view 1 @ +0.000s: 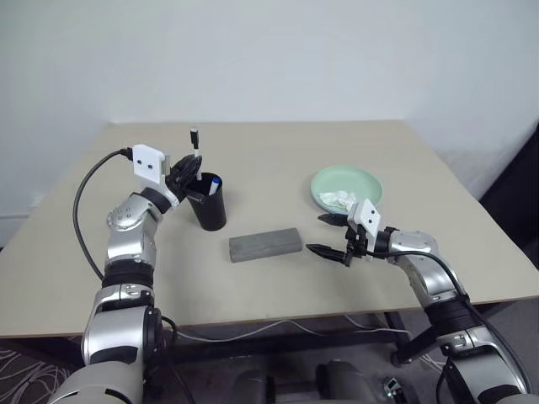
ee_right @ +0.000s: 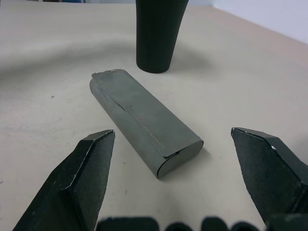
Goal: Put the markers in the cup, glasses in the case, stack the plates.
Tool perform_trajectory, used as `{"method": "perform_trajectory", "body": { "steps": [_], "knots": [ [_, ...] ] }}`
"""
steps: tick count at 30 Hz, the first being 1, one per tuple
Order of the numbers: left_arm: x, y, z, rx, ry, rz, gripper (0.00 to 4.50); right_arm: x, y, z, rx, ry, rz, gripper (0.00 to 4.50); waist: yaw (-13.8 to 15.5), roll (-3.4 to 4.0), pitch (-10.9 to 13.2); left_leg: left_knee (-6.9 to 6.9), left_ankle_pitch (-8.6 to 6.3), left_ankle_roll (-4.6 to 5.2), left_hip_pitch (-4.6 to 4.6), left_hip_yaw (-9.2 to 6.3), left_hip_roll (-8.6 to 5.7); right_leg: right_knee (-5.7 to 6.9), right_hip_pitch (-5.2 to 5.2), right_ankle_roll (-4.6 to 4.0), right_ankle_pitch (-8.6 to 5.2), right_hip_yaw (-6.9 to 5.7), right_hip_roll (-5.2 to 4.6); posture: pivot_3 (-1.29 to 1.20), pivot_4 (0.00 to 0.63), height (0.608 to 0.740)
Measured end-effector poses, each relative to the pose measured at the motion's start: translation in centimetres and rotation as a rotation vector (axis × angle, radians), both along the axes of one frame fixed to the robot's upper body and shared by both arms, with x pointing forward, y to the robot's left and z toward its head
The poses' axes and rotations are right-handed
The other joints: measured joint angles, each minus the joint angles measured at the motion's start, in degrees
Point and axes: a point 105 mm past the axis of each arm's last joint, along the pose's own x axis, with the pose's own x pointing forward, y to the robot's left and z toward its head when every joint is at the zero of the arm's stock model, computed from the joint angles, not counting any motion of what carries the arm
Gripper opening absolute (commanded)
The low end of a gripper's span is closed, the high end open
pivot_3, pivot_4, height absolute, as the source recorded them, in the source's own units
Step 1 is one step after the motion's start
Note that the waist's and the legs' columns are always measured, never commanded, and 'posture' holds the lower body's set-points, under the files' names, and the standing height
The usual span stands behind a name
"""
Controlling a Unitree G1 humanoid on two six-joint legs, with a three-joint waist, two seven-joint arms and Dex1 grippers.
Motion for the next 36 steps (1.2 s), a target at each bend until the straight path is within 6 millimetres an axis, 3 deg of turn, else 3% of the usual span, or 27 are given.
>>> {"method": "perform_trajectory", "body": {
  "steps": [9,12,20,28,33,36],
  "knots": [
    [-0.8,-0.4,-1.3,-0.004,0.031,-0.012,0.04,0.0,0.1,0.0,0.003,0.002,0.002,4.20,0.0,0.00,0.0,0.00,0.00,-0.01,-0.02,-0.01,0.00,-0.02,-0.01,0.00,0.00,-0.01,-0.02,0.00,0.000,0.720],
    [-0.8,-0.5,-1.1,-0.007,0.029,-0.016,0.82,0.0,0.1,-0.1,0.004,0.004,0.002,4.20,0.0,0.00,0.0,0.00,-0.01,-0.01,-0.01,0.00,0.00,-0.02,-0.01,0.00,0.00,-0.01,-0.01,0.00,0.000,0.720],
    [-0.8,-0.7,-1.2,-0.013,0.030,-0.012,3.53,0.1,0.1,-0.3,0.003,0.012,0.000,4.20,0.0,0.01,0.0,-0.04,-0.01,-0.01,-0.02,0.00,0.01,-0.03,-0.03,0.00,0.00,-0.01,-0.02,0.00,0.000,0.720],
    [-1.1,-1.0,-0.9,-0.044,0.016,-0.022,3.53,0.1,0.2,-0.5,-0.003,0.015,0.002,4.20,0.0,0.01,0.0,-0.07,-0.02,-0.03,-0.02,0.00,0.02,-0.04,-0.05,0.00,0.00,-0.02,-0.02,0.00,0.000,0.720],
    [-1.5,-1.2,1.3,-0.109,-0.037,-0.051,3.53,0.1,0.2,-0.5,-0.002,0.013,0.008,4.20,0.0,0.01,0.0,-0.10,-0.02,-0.03,-0.02,0.00,0.02,-0.06,-0.06,0.00,-0.01,-0.02,-0.02,0.00,0.000,0.720],
    [-3.0,-2.2,2.8,-0.154,-0.049,-0.158,3.53,0.1,0.3,-0.5,-0.001,0.015,0.009,4.20,-0.1,0.01,0.0,-0.17,-0.03,-0.05,-0.02,0.02,0.03,-0.08,-0.09,0.00,-0.01,-0.01,-0.01,0.00,0.000,0.720]
  ]
}}
